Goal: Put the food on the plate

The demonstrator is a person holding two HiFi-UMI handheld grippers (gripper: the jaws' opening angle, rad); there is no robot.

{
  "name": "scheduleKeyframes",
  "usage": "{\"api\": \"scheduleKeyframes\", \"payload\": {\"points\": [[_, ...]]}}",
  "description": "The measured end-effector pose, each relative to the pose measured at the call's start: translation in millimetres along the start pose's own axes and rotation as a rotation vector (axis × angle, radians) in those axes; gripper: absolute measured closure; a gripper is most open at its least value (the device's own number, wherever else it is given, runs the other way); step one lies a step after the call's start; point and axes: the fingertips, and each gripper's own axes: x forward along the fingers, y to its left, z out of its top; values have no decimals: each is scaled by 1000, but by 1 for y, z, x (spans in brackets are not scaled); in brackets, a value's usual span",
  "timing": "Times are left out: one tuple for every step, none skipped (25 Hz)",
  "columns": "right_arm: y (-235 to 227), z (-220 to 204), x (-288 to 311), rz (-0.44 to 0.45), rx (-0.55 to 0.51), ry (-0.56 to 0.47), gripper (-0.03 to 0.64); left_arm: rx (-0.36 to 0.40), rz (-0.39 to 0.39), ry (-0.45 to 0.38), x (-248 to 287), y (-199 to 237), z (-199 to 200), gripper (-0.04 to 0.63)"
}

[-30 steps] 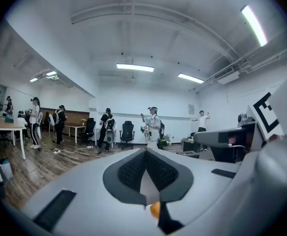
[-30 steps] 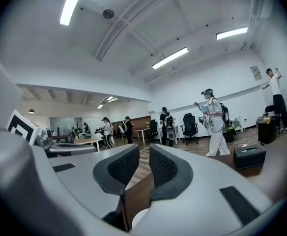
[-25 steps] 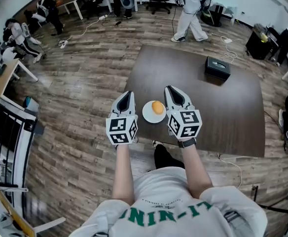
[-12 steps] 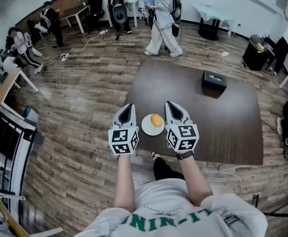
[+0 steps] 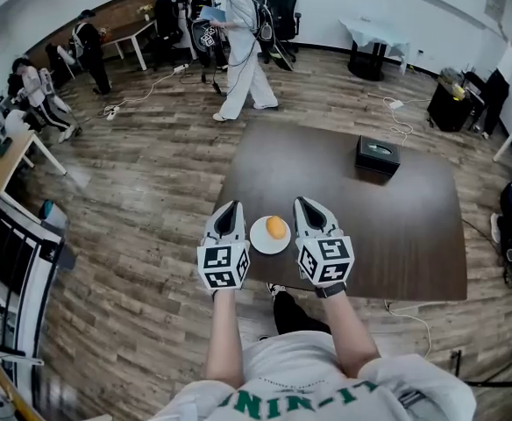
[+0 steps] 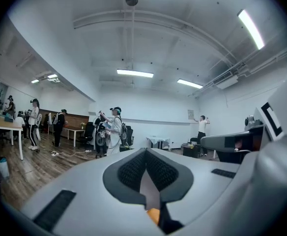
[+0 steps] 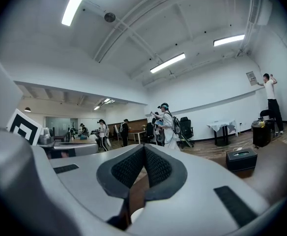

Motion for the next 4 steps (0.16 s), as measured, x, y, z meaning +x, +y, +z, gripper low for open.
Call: {"api": "scheduleKeyframes", "payload": {"points": [[0, -2, 1, 1, -7, 6, 602, -5, -2, 7, 1, 0, -4, 581], [1, -5, 1, 3, -15, 13, 603, -10, -4, 15, 2, 1, -8, 581], [1, -9, 2, 6, -24, 22, 603, -15, -6, 25, 3, 1, -13, 581], [1, -13, 3, 9, -34, 30, 603, -21, -8, 36, 5, 1, -18, 581]]}}
